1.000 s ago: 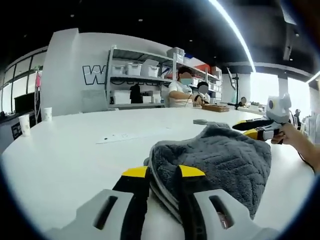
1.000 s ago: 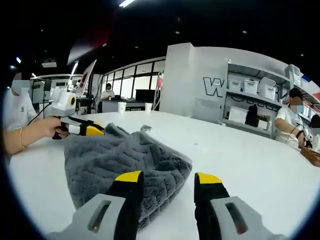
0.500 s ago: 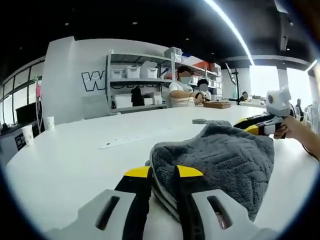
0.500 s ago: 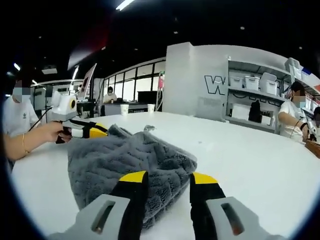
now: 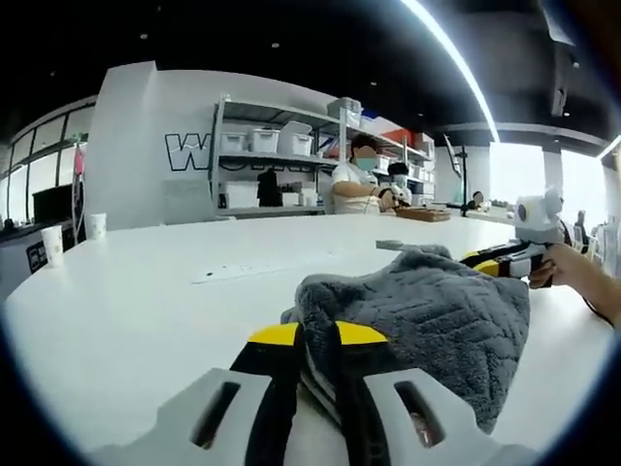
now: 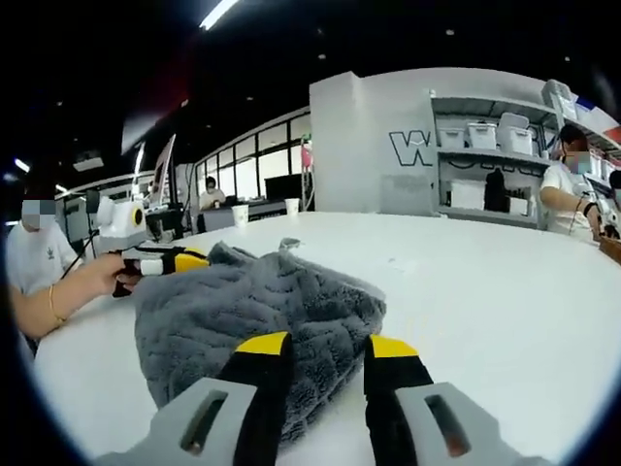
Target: Open the folded towel by lifting each exposed corner and separating the folded layers until the towel lies flat within the target outline without major curled edges
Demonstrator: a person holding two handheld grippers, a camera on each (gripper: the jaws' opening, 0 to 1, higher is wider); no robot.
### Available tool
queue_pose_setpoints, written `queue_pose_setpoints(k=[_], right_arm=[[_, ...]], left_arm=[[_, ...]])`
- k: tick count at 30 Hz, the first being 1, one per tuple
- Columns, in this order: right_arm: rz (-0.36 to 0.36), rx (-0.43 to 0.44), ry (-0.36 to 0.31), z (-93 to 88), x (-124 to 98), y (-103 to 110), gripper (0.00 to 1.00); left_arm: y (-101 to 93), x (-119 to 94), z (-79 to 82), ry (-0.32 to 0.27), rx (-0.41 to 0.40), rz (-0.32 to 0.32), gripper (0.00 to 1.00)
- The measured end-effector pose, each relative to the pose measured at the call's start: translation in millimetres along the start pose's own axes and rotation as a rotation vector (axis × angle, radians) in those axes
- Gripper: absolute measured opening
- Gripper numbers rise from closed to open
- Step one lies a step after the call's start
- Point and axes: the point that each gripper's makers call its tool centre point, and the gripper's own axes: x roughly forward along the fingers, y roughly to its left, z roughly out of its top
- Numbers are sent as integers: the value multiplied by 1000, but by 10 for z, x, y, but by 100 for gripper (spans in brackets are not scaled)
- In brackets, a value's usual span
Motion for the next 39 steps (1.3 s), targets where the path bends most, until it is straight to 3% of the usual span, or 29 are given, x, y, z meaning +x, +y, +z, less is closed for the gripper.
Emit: queue_pose_setpoints(k=[2,5,6,8,16,20,25,31,34,39], right_arm=[[1,-11,-4,15,0,9,21],[56,-92,-42,79,-4,130,5],[48,-81,-32,65,-3,133,3],[39,-133,-30,74,-3,139,2],[30,-128,-49,127,-48,146,0],[12,-151,-70,148,-117,138,0],[-2,-173,-76,262,-139,172,0],[-7,-175,-85,293,-186,193,0],[-11,-202,-93,309,-219,232,0],[-13,-217,-103,358,-258,264,0]], left_arm=[[-5,-2,11,-2,7,-3,8],[-12,-7,17,-4,9,-4,6],[-14,-8,21,-7,10,-4,6],[-17,-21,22,-3,19,1,5],[-33,-56,70,-1,65,17,4],[-50,-122,86,-6,17,27,3],[-59,-141,221,-45,-4,33,3],[-112,-192,265,-53,13,39,3],[-158,-239,346,-106,26,19,3],[-168,-298,370,-109,25,30,3]])
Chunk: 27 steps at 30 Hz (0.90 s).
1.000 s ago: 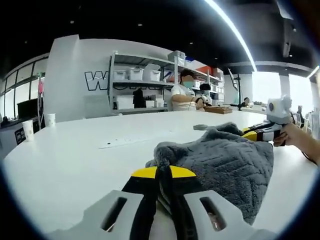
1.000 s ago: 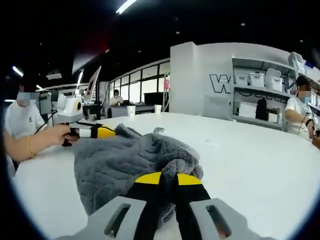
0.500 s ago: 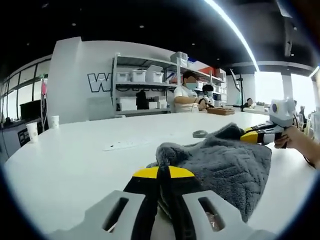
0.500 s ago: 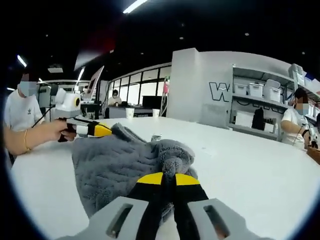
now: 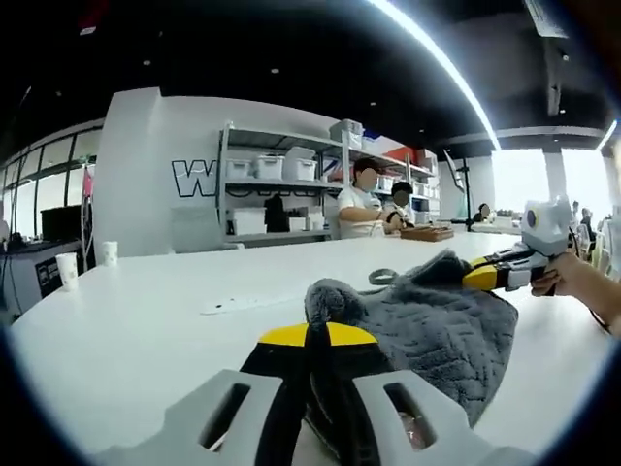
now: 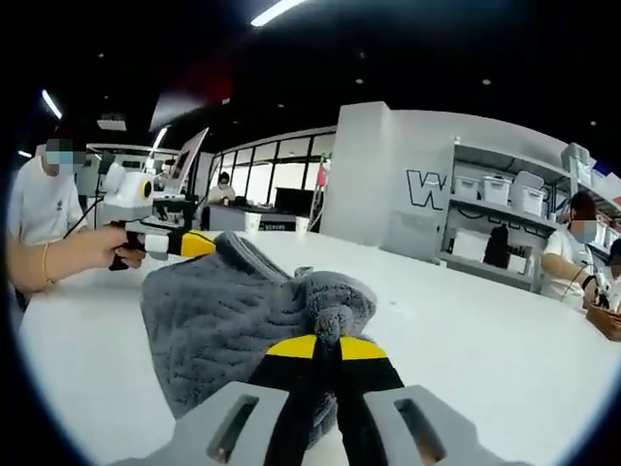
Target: Open the folded towel by lifting each exposed corner and separating the folded layers until the towel lies flat within the target outline without major curled edges
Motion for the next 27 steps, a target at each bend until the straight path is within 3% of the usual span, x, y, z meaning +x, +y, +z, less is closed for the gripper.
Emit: queue_pose_setpoints(k=[14,27], right_arm=[[-9,-72,-43,146,-205,175,0],[0,-107,-57,147,-416,344,0]], left_arm=[[-139,-217,59,-17,5,-8,3],[-319,-456,105,-37,39,-17,3]])
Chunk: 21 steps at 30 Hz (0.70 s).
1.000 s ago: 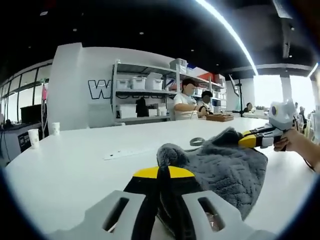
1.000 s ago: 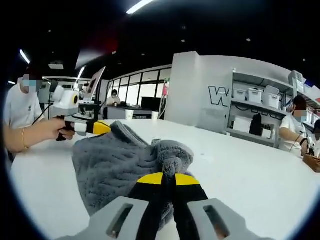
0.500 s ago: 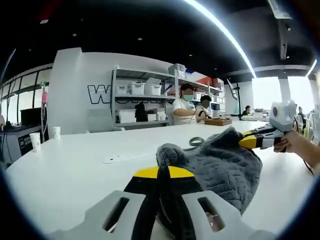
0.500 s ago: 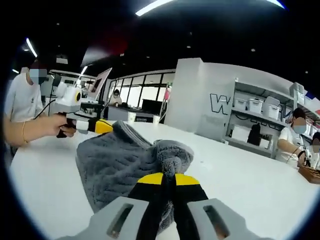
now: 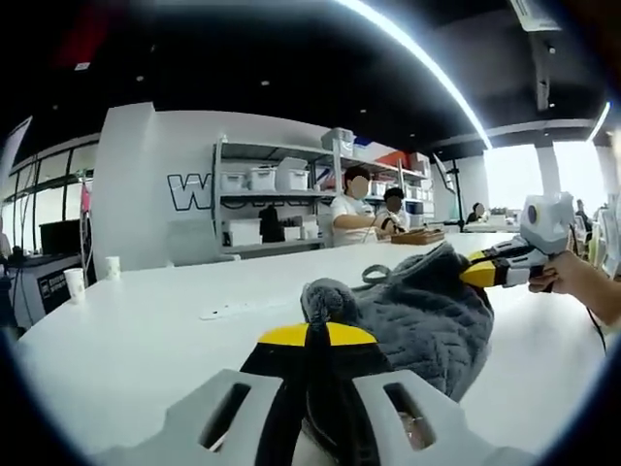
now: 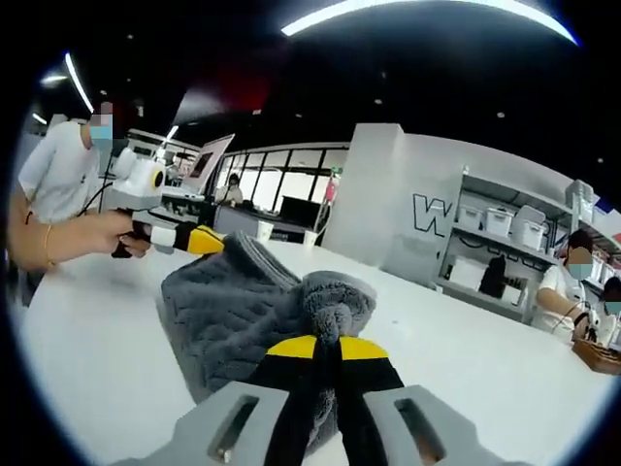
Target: Open the folded towel by lifting each exposed corner and separating the folded layers until the towel lies flat within the target outline without major curled edges
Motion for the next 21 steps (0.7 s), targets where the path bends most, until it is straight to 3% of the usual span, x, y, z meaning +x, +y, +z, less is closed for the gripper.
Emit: queue_pose_setpoints(k=[6,21], right_arm=[[10,12,-3,-17,-82,77,0],[14,38,-3,-100,-230,198,0]], left_arm=[[-101,-107,38,-13,1,-11,3],[-224,-277,-50,-10,0,-8,3]])
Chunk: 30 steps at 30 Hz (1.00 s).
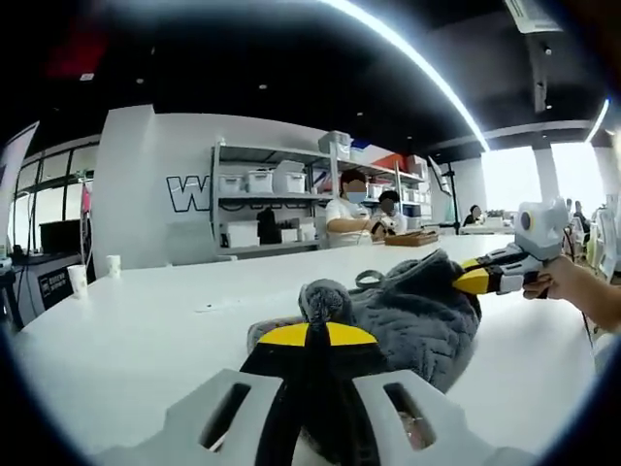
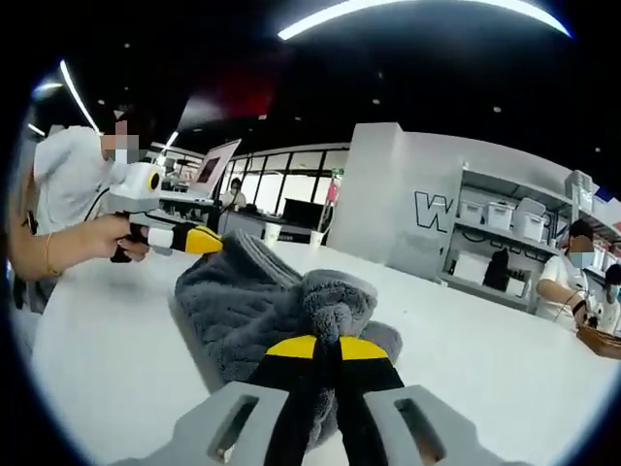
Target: Open the folded towel by lifting each exposed corner and separating the folded layers until the towel lies flat within the target outline without major curled edges
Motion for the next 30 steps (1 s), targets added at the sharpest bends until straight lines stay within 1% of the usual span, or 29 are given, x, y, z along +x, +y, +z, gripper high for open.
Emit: queue_pose_setpoints(k=[4,11,15,20,23,25,30], right_arm=[[7,32,-13,-17,-43,48,0],[4,54,-18,-67,-137,99,0],[2,54,-20,-92,-175,123,0],[-7,71,-13,-169,-223,128,0],[-4,82,-15,-170,-243,146,0],[-6,91,-22,-156,-259,151,0],[-4,94,-31,-122,-299,201,0]], left_arm=[[-30,-61,-7,-2,7,0,3],[-73,-152,-44,-7,0,0,3],[-132,-211,-40,-32,-40,-1,3],[-206,-273,-127,-34,-60,0,3],[-232,-298,-229,-16,-68,-2,3],[-248,-333,-269,-10,-66,-2,3],[-264,-408,-242,-16,-70,-1,3]])
